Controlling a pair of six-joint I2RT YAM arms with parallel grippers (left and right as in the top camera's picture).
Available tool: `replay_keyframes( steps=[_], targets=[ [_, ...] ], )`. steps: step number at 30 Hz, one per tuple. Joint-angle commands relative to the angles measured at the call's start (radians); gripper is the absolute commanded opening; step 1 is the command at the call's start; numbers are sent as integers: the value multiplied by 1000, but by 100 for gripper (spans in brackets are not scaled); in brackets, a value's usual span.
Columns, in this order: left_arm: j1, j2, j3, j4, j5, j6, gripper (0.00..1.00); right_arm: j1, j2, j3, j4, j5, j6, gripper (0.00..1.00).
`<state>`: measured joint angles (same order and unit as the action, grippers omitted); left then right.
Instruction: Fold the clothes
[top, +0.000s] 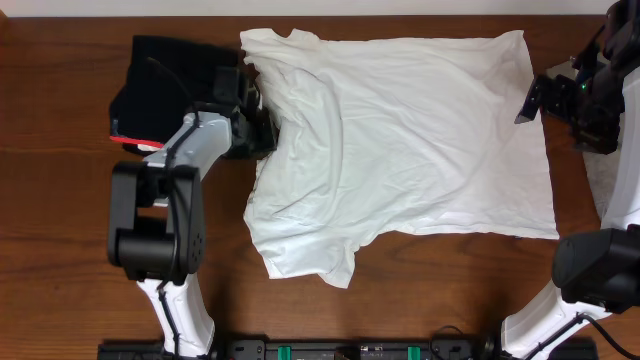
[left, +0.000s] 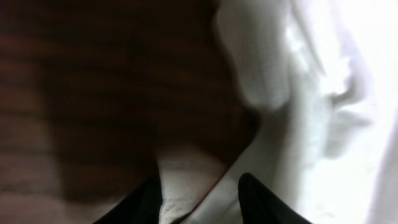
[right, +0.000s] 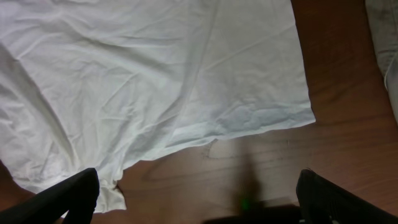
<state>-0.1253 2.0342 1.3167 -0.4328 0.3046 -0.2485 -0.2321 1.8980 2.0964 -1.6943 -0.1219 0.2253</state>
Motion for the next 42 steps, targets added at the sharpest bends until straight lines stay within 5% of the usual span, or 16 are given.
replay_keyframes(
  steps=[1,12,15,27,42],
  targets=[
    [-4,37,-4,5,0,-31,39,-2,0,-3,0,6,-14,99],
    [-5,7,-1,24,63,-31,38,-2,0,-3,0,6,-14,99],
    [-5,4,-1,24,77,-31,56,-2,0,-3,0,6,-14,99],
    [-26,4,-1,24,76,-31,58,-2,0,-3,0,6,-14,99],
    [-103,4,-2,14,-161,-31,58,-2,0,-3,0,6,-13,99]
  ],
)
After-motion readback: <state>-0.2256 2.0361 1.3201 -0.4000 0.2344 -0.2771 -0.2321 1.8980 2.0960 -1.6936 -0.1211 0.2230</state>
